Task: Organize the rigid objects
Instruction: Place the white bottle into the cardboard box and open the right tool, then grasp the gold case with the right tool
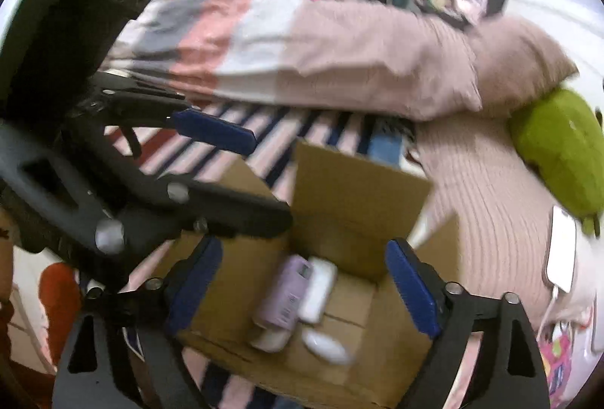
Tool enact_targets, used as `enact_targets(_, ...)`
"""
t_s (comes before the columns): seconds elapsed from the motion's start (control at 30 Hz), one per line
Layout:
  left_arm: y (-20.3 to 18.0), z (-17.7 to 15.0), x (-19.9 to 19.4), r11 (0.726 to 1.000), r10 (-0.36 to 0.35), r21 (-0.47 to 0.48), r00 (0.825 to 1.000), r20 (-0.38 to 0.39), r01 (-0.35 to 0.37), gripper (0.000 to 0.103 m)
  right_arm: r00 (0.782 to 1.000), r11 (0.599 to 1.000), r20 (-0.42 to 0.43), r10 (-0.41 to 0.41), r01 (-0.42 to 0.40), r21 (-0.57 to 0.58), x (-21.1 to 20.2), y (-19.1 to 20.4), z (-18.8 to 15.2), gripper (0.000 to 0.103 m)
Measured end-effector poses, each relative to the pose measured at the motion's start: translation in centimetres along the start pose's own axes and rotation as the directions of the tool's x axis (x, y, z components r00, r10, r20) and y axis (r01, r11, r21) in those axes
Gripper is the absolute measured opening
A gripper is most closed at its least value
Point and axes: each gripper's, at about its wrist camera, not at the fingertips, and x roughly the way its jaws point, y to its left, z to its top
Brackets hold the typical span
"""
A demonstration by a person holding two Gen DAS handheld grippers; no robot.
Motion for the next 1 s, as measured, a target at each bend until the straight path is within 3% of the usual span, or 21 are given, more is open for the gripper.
enact_targets(0.1, 2.5, -2.0, -3.4, 0.994, 0.102, -0.045, 0.993, 0.051, -0.100, 0.083, 0.999, 0.998, 0.021, 0.049, -0.048, -0.037, -0.6, 3.7, 1.4, 0.103)
enact_targets(0.3, 8.2, -7.8, -8.1, 0.961, 0.236, -0.167, 0.967, 0.093, -0.219, 0.084, 0.977, 0.972, 0.036, 0.208, -0.202, -0.120, 0.9, 11.6, 3.0, 0.103)
enact_targets(0.43, 11.0, -11.9, -9.0, 0.940, 0.282, -0.227, 0.955, 0.097, -0.254, 0.084, 0.970, 0.960, -0.028, 0.242, -0.243, -0.138, 4.4, 16.3, 2.0, 0.079)
enact_targets(0.5, 12.0, -13.9, -8.7, 0.930, 0.299, -0.250, 0.950, 0.092, -0.269, 0.084, 0.963, 0.959, -0.079, 0.257, -0.264, -0.103, 6.9, 17.4, 0.8, 0.073)
enact_targets(0.57, 12.7, -15.5, -8.3, 0.927, 0.298, -0.265, 0.951, 0.084, -0.267, 0.084, 0.964, 0.970, -0.134, 0.229, -0.238, -0.054, 9.6, 17.9, -1.1, 0.063)
enact_targets(0.77, 13.8, -18.9, -7.5, 0.925, 0.262, -0.304, 0.961, 0.083, -0.226, 0.084, 0.971, 1.000, -0.240, 0.013, -0.011, 0.010, 16.5, 15.8, -4.4, 0.040)
enact_targets(0.87, 13.9, -19.7, -7.5, 0.925, 0.250, -0.315, 0.964, 0.087, -0.212, 0.084, 0.962, 0.999, -0.271, -0.024, 0.033, 0.029, 18.8, 14.6, -4.7, 0.034)
enact_targets(1.0, 14.1, -20.1, -7.7, 0.924, 0.245, -0.323, 0.965, 0.094, -0.203, 0.084, 0.957, 0.996, -0.278, -0.088, 0.090, -0.003, 20.5, 14.1, -4.6, 0.033)
